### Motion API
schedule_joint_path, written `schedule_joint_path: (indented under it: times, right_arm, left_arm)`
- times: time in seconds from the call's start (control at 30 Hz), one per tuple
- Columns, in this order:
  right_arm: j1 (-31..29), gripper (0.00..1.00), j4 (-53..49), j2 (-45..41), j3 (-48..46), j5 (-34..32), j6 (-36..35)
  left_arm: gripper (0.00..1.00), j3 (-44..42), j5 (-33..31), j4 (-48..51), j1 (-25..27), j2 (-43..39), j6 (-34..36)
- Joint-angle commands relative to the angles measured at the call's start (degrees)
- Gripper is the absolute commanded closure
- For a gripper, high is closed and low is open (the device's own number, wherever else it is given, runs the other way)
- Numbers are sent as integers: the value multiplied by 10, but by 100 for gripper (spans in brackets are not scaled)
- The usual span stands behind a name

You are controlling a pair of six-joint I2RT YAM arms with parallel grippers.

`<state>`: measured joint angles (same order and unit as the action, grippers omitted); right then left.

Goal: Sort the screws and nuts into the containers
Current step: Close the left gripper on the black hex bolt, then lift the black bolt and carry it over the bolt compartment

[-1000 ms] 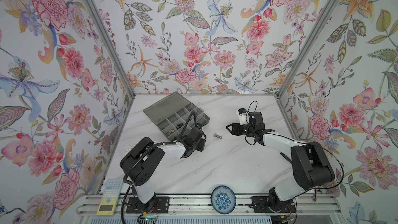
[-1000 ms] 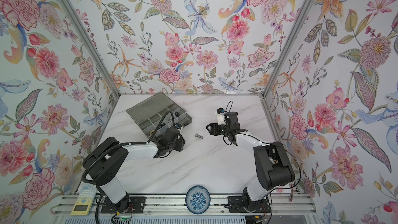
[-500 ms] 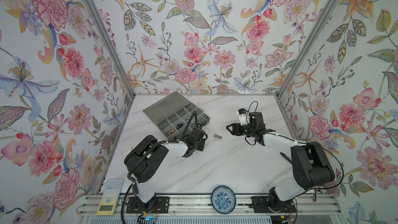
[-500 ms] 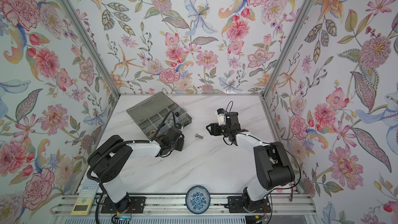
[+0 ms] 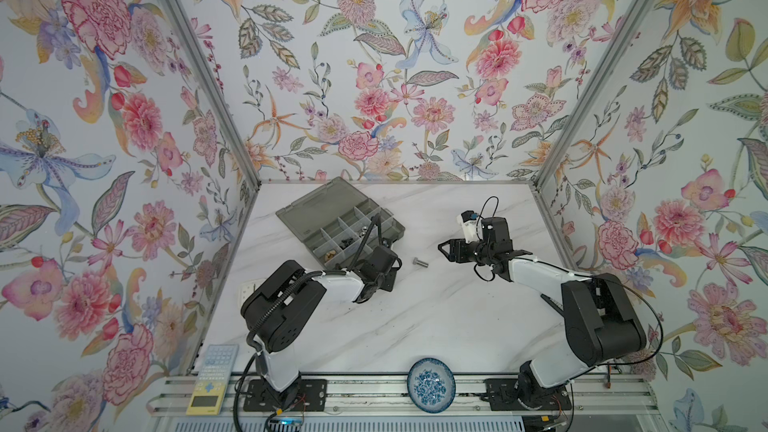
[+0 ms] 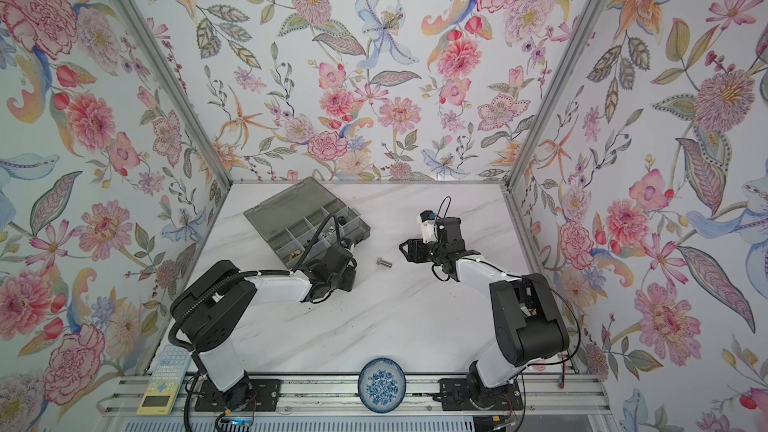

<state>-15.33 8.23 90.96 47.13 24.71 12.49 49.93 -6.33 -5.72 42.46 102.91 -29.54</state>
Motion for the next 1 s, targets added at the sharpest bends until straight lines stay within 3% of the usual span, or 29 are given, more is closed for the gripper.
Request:
schedule_joint_path:
  times: [0.0,0.3,0.67,0.97]
  right_arm:
    - [2,34,-2,-13,-10,7,4]
    - [3,34,0,-11,-11,9,6]
    - [3,34,-4,-12,-10,9,4]
    - [3,34,-7,-7,-6,9,8]
  left_arm:
    - [100,21,-22,36,6,-47,21]
    - [100,65,-93,120,-12,-117,105]
    - [100,7,-37,95,-108,-155,118]
    - [100,-13,-43,85,-124,-148,128]
